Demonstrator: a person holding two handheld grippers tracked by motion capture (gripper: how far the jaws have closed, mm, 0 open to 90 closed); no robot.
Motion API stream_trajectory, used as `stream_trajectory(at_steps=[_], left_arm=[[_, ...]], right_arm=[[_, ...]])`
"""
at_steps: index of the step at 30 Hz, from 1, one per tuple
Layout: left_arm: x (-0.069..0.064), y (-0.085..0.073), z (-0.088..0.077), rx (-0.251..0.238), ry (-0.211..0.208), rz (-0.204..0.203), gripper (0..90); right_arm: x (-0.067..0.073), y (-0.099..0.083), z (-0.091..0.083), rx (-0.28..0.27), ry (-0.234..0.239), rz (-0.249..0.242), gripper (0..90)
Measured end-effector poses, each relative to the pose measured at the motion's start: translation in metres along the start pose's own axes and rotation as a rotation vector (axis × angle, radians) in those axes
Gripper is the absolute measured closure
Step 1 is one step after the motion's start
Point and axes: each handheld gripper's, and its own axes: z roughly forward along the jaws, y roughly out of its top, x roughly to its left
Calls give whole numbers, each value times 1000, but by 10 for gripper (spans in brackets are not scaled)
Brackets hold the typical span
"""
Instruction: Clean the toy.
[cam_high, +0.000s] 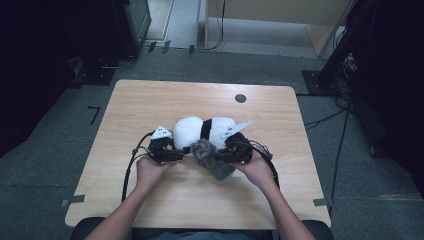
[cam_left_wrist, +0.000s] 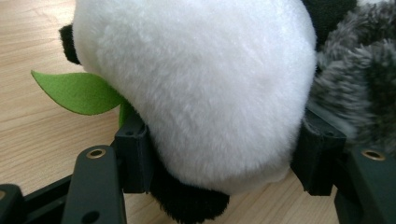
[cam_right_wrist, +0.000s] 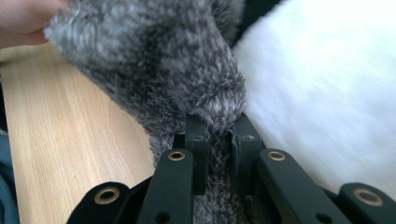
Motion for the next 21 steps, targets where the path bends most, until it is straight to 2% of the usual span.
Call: stream_trajectory(at_steps=[10,21], left_arm=[[1,0,0,4,-3,11,346],[1,1,0,4,-8,5,351]], right_arm=[[-14,-14,-24,-19,-19,33,812],[-36,-29,-45,-41,-88,89,812]])
